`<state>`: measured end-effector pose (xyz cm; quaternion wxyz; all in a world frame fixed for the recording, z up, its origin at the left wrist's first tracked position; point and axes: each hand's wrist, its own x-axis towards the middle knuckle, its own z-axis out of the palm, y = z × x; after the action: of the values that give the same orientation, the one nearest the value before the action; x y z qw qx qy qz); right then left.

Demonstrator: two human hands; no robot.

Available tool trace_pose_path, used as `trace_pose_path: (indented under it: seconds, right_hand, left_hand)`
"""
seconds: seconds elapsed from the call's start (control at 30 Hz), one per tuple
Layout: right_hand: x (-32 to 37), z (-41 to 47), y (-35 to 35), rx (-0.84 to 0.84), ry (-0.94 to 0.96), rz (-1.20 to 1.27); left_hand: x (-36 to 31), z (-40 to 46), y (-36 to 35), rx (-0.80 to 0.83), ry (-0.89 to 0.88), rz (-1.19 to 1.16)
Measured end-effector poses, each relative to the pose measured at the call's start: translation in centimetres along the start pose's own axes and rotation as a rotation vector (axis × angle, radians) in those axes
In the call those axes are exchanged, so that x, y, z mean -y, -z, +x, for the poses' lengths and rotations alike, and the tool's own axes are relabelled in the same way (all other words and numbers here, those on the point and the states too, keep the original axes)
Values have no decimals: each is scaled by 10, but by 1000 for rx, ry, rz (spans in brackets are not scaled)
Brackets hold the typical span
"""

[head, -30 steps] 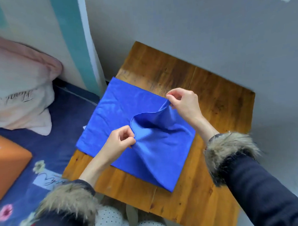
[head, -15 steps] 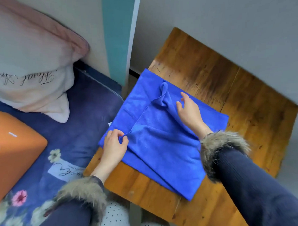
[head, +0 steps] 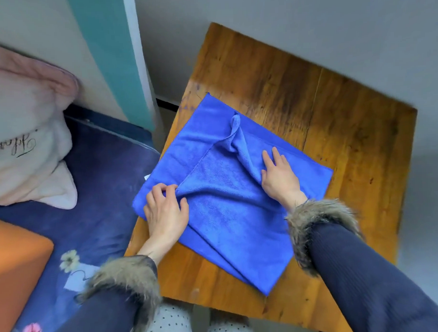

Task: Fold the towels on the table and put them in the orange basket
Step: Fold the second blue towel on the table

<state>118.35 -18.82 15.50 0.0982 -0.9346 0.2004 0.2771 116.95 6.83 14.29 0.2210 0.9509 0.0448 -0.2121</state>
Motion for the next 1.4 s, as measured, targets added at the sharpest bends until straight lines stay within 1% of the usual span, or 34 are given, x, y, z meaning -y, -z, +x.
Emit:
trace_pose_path:
  seconds: [0.1, 0.2, 0.33, 0.47, 0.5, 0.53, 0.57, 0.63, 0.67, 0.7, 0.73, 0.8, 0.87, 0.93, 1.0, 1.1, 1.13, 1.2, 1.3, 1.33, 1.4]
  right_hand:
    - [-25, -23, -2, 14, -96, -19]
    - [-48, -50, -13, 19, -197, -61]
    - [-73, -88, -22, 139, -341, 6]
    - [-98, -119, -33, 277, -405, 85]
    - [-104, -122, -35, 273, -426, 118]
    - [-110, -123, -34, 234, -450, 158]
    - [-116, -122, -32, 159, -477, 209]
    - [-126, -115, -27, -43, -523, 336]
    - [-130, -110, -24, -140, -512, 395]
    - [-134, -104, -20, -213, -461, 427]
    - [-137, -97, -16, -252, -383, 427]
    - [-143, -83, -11, -261, -238, 347]
    - [-147, -71, -10, -243, -157, 249]
    - [-150, -63, -13, -276, -115, 240]
    - [-148, -60, -14, -338, -114, 376]
    - [-144, -62, -6, -392, -168, 706]
    - [-145, -63, -2, -400, -177, 780]
    - [-151, -65, 6, -411, -193, 876]
    - [-167, -63, 17, -456, -234, 1027]
    - [-171, -61, 19, -476, -247, 1069]
    - [-173, -55, 23, -496, -252, 1107]
  left_hand:
    - [-12, 18, 2, 36, -141, 29]
    - [-29, 36, 0, 78, -299, 8]
    - [-58, 50, -9, 167, -490, -1]
    - [-85, 48, -22, 264, -579, -14]
    - [-90, 46, -25, 270, -598, -16]
    - [-95, 44, -26, 267, -606, -26]
    - [-98, 42, -26, 254, -598, -37]
    - [-100, 40, -23, 201, -550, -45]
    - [-99, 40, -21, 171, -526, -42]
    - [-96, 41, -19, 145, -509, -32]
    - [-92, 42, -17, 132, -494, -16]
    - [-85, 44, -12, 125, -470, 24]
    - [-80, 44, -10, 122, -459, 41]
    - [-81, 41, -8, 112, -456, -7]
    - [-85, 38, -4, 121, -386, -155]
    - [-90, 33, 7, 167, -241, -546]
    - [-92, 31, 11, 166, -213, -634]
    - [-92, 28, 18, 150, -174, -752]
    - [-87, 30, 31, 69, -90, -960]
    - [-85, 32, 34, 39, -74, -997]
    - [-84, 37, 35, -12, -76, -988]
